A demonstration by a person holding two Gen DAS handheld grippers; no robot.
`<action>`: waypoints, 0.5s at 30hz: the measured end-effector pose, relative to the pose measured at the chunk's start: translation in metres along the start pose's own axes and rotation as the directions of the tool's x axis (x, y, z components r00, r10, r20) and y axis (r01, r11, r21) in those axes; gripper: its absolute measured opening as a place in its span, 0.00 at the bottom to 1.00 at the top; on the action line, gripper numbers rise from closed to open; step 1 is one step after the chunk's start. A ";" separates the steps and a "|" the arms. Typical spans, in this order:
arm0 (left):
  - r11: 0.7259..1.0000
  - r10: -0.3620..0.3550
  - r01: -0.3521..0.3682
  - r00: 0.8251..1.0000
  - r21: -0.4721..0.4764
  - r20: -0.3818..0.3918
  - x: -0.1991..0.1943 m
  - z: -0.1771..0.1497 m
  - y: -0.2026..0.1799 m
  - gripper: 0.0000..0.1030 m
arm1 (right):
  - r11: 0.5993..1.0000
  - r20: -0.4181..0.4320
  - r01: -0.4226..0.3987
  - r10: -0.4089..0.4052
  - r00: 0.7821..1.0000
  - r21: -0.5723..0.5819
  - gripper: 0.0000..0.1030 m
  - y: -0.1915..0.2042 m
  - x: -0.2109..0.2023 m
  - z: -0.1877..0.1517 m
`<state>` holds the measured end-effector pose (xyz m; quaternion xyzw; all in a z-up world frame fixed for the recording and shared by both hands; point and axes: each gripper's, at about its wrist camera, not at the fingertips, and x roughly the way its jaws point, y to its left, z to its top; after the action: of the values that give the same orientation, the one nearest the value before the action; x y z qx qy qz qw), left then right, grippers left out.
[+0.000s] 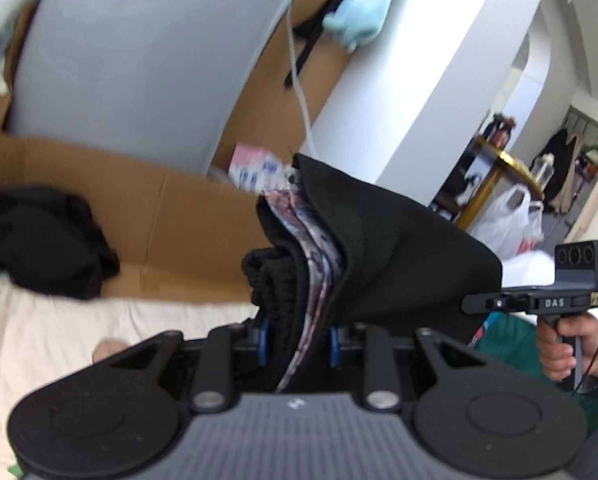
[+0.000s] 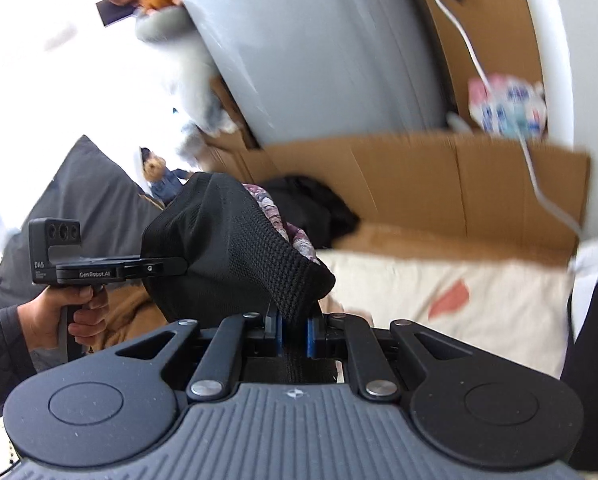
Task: Fold clothes
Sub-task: 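Carry the trouser bundle with both tools toward the white pillar and bag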
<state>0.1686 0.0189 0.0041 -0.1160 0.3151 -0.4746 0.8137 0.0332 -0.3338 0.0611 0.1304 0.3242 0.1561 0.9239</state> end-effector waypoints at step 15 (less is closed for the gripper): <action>0.996 0.081 -0.071 0.981 -0.062 0.177 -0.039 0.043 -0.088 0.28 | 0.973 0.117 0.147 -0.127 0.985 -0.179 0.10 0.052 -0.064 0.090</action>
<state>0.1206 0.0011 0.0958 -0.1686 0.2577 -0.4217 0.8528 0.0332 -0.3223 0.1826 0.0282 0.2672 0.1145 0.9564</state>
